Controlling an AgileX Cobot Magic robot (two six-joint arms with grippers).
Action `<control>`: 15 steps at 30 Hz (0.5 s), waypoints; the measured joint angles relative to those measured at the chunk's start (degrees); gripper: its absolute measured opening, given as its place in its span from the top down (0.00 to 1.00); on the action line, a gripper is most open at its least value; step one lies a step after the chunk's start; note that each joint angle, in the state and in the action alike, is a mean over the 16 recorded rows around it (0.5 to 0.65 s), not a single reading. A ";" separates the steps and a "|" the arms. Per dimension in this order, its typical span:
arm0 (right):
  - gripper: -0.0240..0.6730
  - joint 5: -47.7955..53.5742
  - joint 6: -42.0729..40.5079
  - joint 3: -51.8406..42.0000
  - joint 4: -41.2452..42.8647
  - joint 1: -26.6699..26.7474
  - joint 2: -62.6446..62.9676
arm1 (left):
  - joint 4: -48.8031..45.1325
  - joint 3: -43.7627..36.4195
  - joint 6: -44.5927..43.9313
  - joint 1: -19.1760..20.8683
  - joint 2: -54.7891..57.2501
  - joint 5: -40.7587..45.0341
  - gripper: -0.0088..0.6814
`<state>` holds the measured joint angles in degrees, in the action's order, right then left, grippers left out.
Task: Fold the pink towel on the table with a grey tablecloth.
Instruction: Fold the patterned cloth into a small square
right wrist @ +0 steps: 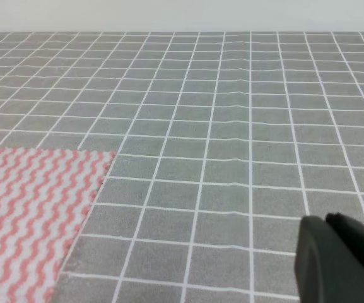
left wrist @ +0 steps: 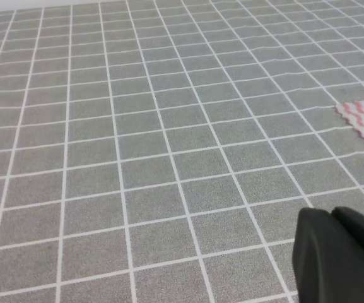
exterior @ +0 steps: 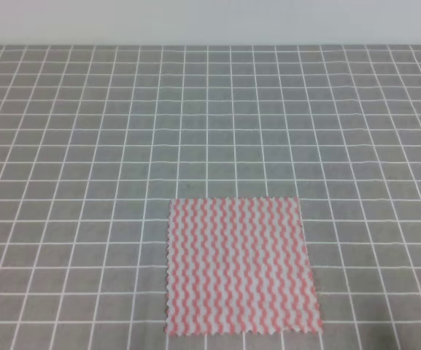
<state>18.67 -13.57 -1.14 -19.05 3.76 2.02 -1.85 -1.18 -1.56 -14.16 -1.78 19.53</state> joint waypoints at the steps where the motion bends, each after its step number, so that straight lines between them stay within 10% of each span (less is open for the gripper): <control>1: 0.99 -0.01 0.01 -0.02 0.00 0.00 0.00 | 0.00 -0.02 0.00 0.00 -0.03 -0.01 0.99; 15: 0.99 -0.02 0.06 0.08 0.00 0.00 -0.25 | 0.00 0.00 0.00 0.00 0.00 0.00 0.99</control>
<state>18.64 -13.51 -1.06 -19.05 3.75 1.77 -1.85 -1.18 -1.56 -14.16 -1.78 19.53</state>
